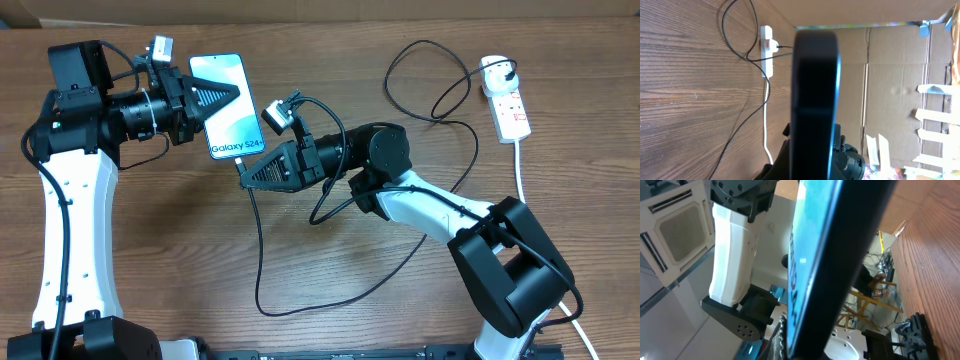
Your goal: Plug charger to phone and switch on socket
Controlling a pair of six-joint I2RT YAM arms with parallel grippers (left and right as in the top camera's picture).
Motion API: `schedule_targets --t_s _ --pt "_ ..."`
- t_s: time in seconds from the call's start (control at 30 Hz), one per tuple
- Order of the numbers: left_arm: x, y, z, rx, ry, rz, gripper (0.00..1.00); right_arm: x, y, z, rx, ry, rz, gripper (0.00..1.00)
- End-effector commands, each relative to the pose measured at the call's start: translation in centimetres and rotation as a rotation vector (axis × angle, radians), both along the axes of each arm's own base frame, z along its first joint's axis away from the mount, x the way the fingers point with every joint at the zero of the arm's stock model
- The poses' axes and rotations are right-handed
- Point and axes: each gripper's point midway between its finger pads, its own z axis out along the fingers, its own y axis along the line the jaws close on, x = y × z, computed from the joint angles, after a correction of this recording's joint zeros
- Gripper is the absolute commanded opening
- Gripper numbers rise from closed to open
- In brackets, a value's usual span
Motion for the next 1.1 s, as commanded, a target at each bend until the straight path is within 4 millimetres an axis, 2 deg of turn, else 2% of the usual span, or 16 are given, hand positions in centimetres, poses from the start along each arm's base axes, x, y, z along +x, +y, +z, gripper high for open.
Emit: schedule_targets --t_s 0.0,1.07 --pt "-0.6 -0.53 1.23 -0.03 -0.026 -0.032 0.04 0.35 -0.64 1.3 0.021 -0.019 -0.022 0.04" --pt "-1.16 -0.92 1.89 -0.07 -0.033 -0.069 0.04 0.75 -0.57 1.56 0.034 -0.009 -0.045 0.04"
